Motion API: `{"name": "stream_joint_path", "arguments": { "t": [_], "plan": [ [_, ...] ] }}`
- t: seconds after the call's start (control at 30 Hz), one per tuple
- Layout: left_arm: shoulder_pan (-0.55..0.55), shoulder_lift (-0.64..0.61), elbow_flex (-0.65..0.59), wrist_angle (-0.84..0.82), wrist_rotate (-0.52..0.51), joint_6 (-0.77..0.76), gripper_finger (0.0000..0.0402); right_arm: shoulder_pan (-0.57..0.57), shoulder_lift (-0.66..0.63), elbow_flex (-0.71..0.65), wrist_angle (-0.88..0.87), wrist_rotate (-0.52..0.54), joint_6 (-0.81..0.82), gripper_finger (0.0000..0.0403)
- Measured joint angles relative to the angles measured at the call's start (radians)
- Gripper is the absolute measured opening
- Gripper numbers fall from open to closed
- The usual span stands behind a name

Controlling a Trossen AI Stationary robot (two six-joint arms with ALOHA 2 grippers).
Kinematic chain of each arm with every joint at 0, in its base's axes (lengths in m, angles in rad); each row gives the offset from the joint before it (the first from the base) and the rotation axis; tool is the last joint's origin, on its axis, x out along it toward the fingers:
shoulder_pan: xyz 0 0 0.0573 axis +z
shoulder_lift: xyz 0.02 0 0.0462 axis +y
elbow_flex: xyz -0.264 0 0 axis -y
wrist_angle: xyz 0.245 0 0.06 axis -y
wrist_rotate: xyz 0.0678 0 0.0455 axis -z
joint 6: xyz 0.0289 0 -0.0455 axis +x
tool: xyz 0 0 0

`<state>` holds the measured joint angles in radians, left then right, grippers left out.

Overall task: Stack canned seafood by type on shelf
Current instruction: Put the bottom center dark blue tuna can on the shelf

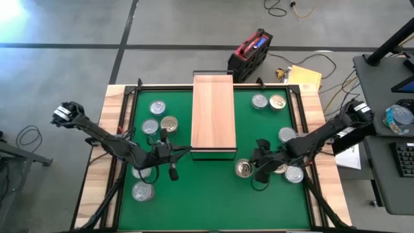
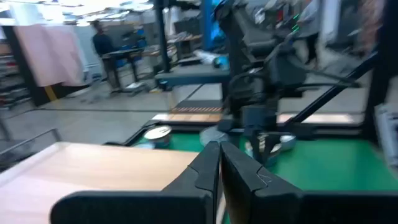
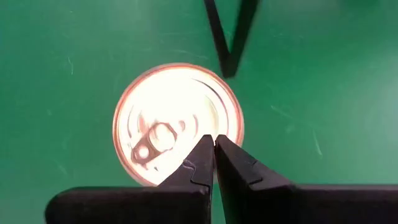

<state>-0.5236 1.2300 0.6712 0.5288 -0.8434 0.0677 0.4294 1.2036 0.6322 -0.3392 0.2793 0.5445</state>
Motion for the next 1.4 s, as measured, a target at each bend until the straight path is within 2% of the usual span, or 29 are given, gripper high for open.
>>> {"name": "stream_joint_path", "arguments": {
  "t": [0.17,0.4,0.53,0.73,1.13,1.27,1.4],
  "plan": [
    [-0.005,0.072,0.093,-0.156,-0.132,-0.049,0.0,0.0,0.083,0.036,0.003,0.007,-0.031,0.0009],
    [-0.026,0.115,0.161,-0.275,-0.15,-0.142,0.0,0.033,0.161,0.046,0.019,0.001,0.025,0.0009],
    [-0.051,0.121,0.182,-0.341,-0.115,-0.197,0.0,0.079,0.161,0.046,0.017,-0.013,0.067,0.0009],
    [-0.081,0.122,0.185,-0.419,0.053,-0.325,0.0,0.137,0.113,0.041,-0.005,-0.019,0.1,0.0009],
    [-0.089,0.121,0.185,-0.585,0.222,-0.59,0.0,0.142,0.034,0.04,-0.054,0.004,0.102,0.0009],
    [-0.089,0.121,0.184,-0.642,0.245,-0.663,0.0,0.14,0.014,0.047,-0.121,0.006,0.102,0.0009],
    [-0.089,0.121,0.184,-0.685,0.254,-0.729,0.0,0.14,0.01,0.061,-0.161,0.009,0.028,0.0009]
  ]
}}
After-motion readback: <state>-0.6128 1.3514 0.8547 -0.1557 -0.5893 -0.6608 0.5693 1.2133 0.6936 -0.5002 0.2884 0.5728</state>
